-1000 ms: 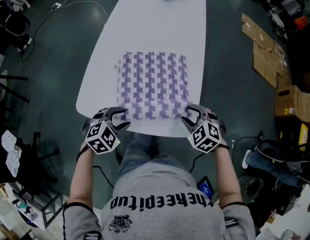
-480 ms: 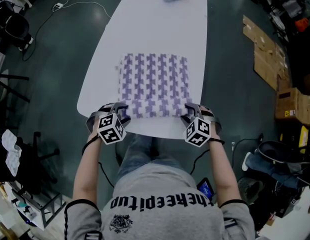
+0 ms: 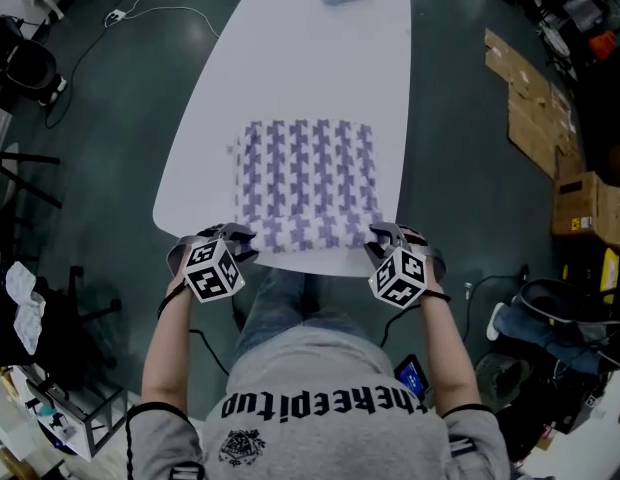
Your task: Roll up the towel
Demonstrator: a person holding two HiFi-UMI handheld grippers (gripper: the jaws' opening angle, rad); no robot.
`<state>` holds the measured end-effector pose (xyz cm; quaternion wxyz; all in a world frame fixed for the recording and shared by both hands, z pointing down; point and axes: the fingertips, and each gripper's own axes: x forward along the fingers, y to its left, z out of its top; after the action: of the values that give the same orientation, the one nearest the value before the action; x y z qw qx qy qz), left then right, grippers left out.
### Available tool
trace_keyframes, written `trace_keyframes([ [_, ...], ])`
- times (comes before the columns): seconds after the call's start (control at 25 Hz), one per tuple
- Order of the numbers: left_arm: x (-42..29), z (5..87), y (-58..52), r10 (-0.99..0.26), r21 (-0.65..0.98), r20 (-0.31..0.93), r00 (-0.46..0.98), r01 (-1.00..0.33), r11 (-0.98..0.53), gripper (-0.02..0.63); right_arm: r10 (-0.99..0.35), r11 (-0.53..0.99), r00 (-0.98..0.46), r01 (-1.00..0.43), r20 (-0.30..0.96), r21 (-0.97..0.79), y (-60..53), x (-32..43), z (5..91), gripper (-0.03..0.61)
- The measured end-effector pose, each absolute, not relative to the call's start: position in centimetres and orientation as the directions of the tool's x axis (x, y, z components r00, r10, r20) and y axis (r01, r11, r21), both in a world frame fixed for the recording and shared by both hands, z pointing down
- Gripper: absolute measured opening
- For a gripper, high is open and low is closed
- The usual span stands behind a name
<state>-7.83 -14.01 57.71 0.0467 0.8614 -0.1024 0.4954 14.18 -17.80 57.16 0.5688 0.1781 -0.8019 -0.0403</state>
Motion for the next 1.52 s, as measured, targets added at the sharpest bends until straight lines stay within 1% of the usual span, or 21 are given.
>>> trace_keyframes([
  [0.16, -8.0, 58.0, -9.5, -0.065, 0.053, 0.852, 0.52, -0.208, -0.977, 0.124, -0.268, 0.951, -0.309, -0.237, 0.912, 0.199, -13.0, 14.1, 57.6, 0.106],
  [0.32, -6.8, 59.0, -7.6, -0.041, 0.085, 0.85, 0.526, -0.214, -0.973, 0.126, -0.232, 0.956, -0.328, -0.252, 0.916, 0.152, -10.7, 15.4, 58.3, 0.106],
  [0.4, -6.3, 58.7, -8.6, -0.022, 0.108, 0.847, 0.531, -0.213, -0.971, 0.132, -0.204, 0.957, -0.342, -0.268, 0.917, 0.113, -11.7, 15.8, 57.9, 0.106],
  [0.56, -7.1, 56.6, -14.1, 0.028, 0.173, 0.833, 0.553, -0.211, -0.962, 0.141, -0.126, 0.956, -0.38, -0.293, 0.916, 0.01, -17.1, 15.2, 55.6, 0.106],
  [0.76, -6.1, 56.4, -17.5, 0.071, 0.227, 0.828, 0.556, -0.217, -0.949, 0.141, -0.081, 0.95, -0.419, -0.307, 0.904, -0.057, -20.3, 16.4, 55.9, 0.106],
  [0.96, -6.1, 57.4, -21.1, 0.066, 0.227, 0.831, 0.552, -0.229, -0.947, 0.141, -0.103, 0.949, -0.422, -0.314, 0.901, -0.039, -23.7, 16.4, 56.4, 0.107],
  [1.2, -9.8, 58.9, -24.1, 0.063, 0.218, 0.84, 0.539, -0.228, -0.949, 0.141, -0.14, 0.945, -0.422, -0.326, 0.896, -0.006, -26.5, 12.5, 57.3, 0.114],
  [1.52, -10.1, 59.3, -26.3, 0.053, 0.199, 0.854, 0.517, -0.232, -0.952, 0.147, -0.219, 0.928, -0.403, -0.366, 0.888, 0.062, -29.4, 12.6, 57.1, 0.114],
])
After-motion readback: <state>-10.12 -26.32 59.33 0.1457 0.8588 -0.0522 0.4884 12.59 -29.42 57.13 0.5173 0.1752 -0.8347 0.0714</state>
